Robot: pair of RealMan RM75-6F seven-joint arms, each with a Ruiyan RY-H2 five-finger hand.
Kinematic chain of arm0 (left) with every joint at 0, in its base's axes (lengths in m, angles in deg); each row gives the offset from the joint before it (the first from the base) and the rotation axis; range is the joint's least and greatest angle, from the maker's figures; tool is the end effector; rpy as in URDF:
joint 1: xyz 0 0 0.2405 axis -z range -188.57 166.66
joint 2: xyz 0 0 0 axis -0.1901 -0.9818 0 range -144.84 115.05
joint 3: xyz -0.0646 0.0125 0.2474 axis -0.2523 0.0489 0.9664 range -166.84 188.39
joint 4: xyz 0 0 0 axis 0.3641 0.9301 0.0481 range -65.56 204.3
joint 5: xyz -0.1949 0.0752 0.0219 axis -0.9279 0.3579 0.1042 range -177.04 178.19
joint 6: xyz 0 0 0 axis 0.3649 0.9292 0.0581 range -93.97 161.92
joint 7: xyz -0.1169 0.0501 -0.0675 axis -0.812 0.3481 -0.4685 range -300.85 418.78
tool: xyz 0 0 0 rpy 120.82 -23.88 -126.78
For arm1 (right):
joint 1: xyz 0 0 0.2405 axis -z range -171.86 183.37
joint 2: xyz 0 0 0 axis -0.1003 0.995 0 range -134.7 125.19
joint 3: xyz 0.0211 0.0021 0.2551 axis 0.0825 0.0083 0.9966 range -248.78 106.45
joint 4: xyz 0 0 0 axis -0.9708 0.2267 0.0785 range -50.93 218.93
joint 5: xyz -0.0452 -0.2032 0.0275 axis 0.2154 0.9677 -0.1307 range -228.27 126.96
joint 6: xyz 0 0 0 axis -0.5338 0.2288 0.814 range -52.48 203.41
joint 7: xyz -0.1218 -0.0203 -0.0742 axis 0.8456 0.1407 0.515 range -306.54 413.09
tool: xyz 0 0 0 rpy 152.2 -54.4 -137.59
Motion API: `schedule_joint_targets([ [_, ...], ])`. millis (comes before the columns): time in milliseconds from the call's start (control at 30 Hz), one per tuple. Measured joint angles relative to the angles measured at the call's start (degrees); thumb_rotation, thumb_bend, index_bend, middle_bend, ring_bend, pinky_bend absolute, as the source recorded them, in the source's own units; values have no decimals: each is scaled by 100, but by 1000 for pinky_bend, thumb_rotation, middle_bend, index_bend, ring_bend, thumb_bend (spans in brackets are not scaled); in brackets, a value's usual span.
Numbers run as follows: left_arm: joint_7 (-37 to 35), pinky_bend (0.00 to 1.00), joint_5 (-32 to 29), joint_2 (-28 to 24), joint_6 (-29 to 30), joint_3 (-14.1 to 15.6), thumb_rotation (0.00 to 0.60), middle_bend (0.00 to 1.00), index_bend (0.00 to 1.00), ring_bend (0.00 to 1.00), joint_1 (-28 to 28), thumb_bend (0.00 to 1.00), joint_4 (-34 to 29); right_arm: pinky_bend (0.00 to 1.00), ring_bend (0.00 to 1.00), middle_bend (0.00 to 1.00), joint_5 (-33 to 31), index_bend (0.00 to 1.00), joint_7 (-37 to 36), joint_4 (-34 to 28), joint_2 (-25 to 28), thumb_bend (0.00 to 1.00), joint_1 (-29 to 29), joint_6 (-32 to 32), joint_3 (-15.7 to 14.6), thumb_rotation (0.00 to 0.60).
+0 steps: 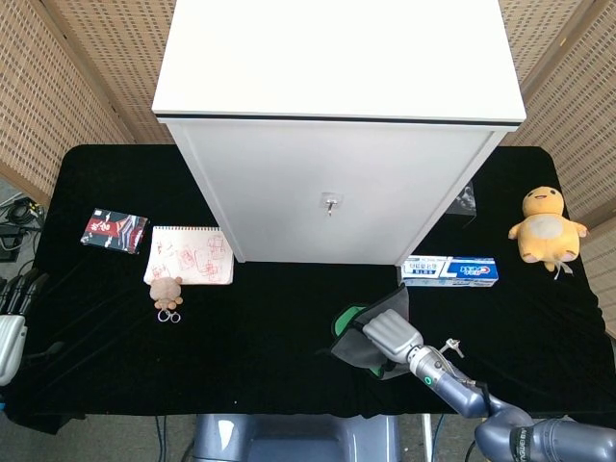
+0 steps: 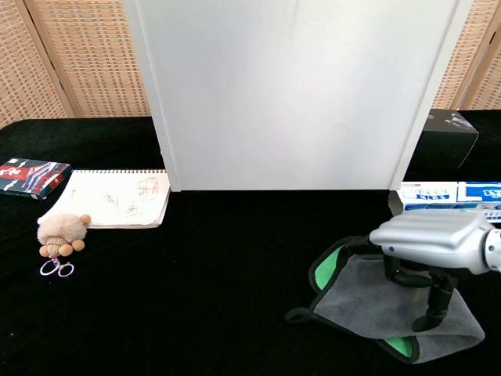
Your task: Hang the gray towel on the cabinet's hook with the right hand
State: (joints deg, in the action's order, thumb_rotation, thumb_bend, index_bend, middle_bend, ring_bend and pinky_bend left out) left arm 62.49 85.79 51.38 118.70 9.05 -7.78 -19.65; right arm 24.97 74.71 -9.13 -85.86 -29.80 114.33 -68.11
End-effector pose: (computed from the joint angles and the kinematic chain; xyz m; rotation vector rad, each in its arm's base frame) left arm -0.3280 0.1680 0.1497 -1.3952 -0.8832 -0.7998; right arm -0.1887 -0.2636 -0.0331 2.2889 -0.9558 0.6202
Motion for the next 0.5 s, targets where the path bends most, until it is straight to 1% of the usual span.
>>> schedule_joint_targets([
  [233,10,0,-29,13,6,-2,600,0,0,0,-3,0,14,1000,971,958,-286,228,383,123,-371,91,-110,71,-96,600],
  [333,1,0,-40,13,-1,-8,600,0,0,0,1,0,19,1000,971,958,-383,229,511,215,-489,130,-149,137,-131,600],
  [433,-1,0,-52,15,-19,-9,600,0,0,0,8,0,28,1000,971,958,-441,241,589,264,-545,191,-169,160,-160,600],
  [500,-2,0,-57,16,-30,-10,600,0,0,0,16,0,32,1000,971,958,-495,271,655,294,-582,243,-186,176,-181,600],
])
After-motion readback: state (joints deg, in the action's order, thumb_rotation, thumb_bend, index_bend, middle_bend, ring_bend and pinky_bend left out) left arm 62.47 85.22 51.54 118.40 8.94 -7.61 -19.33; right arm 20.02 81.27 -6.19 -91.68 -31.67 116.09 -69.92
